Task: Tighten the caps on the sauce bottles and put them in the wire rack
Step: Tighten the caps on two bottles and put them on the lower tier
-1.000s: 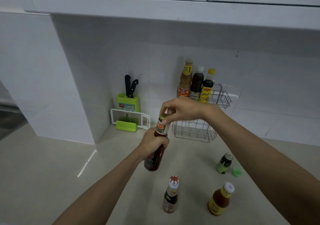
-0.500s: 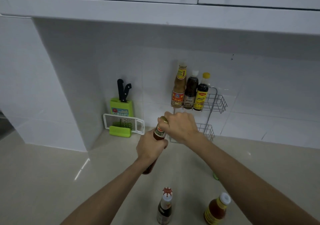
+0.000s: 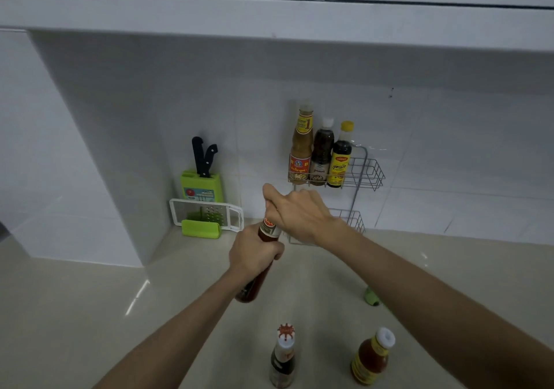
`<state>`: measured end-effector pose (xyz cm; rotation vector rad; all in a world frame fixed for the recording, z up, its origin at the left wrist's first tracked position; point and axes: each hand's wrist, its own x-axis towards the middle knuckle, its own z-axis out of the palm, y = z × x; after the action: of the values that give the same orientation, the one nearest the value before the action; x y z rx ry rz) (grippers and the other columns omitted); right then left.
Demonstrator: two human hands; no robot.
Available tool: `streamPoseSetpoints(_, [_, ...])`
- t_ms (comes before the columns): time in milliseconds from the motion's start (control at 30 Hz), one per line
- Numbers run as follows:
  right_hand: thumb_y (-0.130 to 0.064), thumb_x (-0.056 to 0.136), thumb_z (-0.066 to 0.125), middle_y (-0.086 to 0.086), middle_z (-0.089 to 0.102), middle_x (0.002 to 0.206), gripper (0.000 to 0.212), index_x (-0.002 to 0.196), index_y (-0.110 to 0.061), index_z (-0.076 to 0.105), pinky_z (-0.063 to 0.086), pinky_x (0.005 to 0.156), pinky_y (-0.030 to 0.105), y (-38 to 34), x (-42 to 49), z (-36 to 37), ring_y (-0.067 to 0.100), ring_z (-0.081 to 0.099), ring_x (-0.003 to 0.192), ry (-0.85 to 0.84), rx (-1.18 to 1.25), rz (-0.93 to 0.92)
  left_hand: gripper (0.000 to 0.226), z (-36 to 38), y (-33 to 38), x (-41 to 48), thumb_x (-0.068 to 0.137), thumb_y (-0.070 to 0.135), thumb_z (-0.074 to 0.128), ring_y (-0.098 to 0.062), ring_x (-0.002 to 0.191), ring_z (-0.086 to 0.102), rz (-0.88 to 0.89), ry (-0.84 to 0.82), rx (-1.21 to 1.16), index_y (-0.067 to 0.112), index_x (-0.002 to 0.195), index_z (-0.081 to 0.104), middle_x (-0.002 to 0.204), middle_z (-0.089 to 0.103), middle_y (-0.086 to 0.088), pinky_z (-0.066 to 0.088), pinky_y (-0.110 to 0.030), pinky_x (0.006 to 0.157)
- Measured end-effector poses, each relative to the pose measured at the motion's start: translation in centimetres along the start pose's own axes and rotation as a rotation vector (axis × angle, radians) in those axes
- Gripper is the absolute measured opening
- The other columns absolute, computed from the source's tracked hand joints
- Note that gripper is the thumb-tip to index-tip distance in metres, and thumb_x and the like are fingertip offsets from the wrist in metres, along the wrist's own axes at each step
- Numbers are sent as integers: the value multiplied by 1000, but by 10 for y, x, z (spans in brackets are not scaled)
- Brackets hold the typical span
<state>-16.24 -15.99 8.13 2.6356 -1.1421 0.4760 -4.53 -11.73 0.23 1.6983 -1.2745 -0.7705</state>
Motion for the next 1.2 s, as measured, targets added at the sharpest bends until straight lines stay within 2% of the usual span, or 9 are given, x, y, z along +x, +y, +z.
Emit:
streamPoseSetpoints(100, [-19,91,47,11,55,78,21,109,-12,39,31,53,36,-15,-5,10,38,59,72,-143,7,223,14,5,-6,-2,47,27,64,-20,56,63,-18,97,198,23,57,56,53,64,2,45,-26,52])
streamPoseSetpoints(167, [-23,89,57,16,52,102,36,118,-10,41,36,59,40,-14,-8,14,38,58,84,-258,-55,167,13,-1,-11,2,45,21,65,-22,55,63,-15,-53,157,18,55,58,55,67,-1,48,-29,55])
streamPoseSetpoints(333, [-64,90,25,10,62,65,48,99,-18,32,32,51,31,1,-11,-5,28,41,49,-31,58,-152,11,-31,-2,7,41,-1,57,-26,57,55,144,-576,-221,9,47,56,53,58,-10,46,-29,57])
streamPoseSetpoints(400, [-57,92,30,9,55,56,37,97,-21,26,30,48,31,7,-11,-5,28,35,45,25,42,-167,10,-30,3,9,40,3,58,-26,56,56,144,-507,-168,11,46,57,52,60,-9,47,-31,56])
streamPoseSetpoints(633, [-47,79,41,4,57,75,28,80,-21,53,35,58,32,-16,11,16,29,55,75,-28,561,618,20,1,13,-2,50,30,63,-22,63,65,-30,96,155,20,68,63,64,68,0,53,-31,62])
streamPoseSetpoints(733, [-48,75,43,-1,58,70,28,64,-22,50,42,59,32,0,15,4,22,56,71,-34,701,555,21,-5,19,3,56,27,69,-16,64,66,40,-81,41,26,74,59,70,69,1,52,-28,59])
streamPoseSetpoints(967, [-42,82,50,-3,48,65,29,64,-19,48,39,65,31,55,47,-42,10,46,61,-77,944,329,63,-42,-7,12,63,24,87,-21,112,65,-14,-755,-319,18,120,60,117,70,-6,52,-31,93])
streamPoseSetpoints(1100, [-64,78,55,-13,54,59,46,71,-19,55,37,51,21,60,46,-41,1,48,49,-32,1026,447,55,-20,-16,11,62,26,87,-20,103,69,-42,-594,-386,14,111,65,107,75,-5,55,-22,78])
streamPoseSetpoints(1200, [-84,61,57,-9,63,85,56,92,-37,55,46,46,18,56,16,-11,9,60,67,-256,1017,484,48,-4,-26,12,60,24,87,-19,95,71,-52,-523,-381,15,104,69,100,76,-5,55,-24,75])
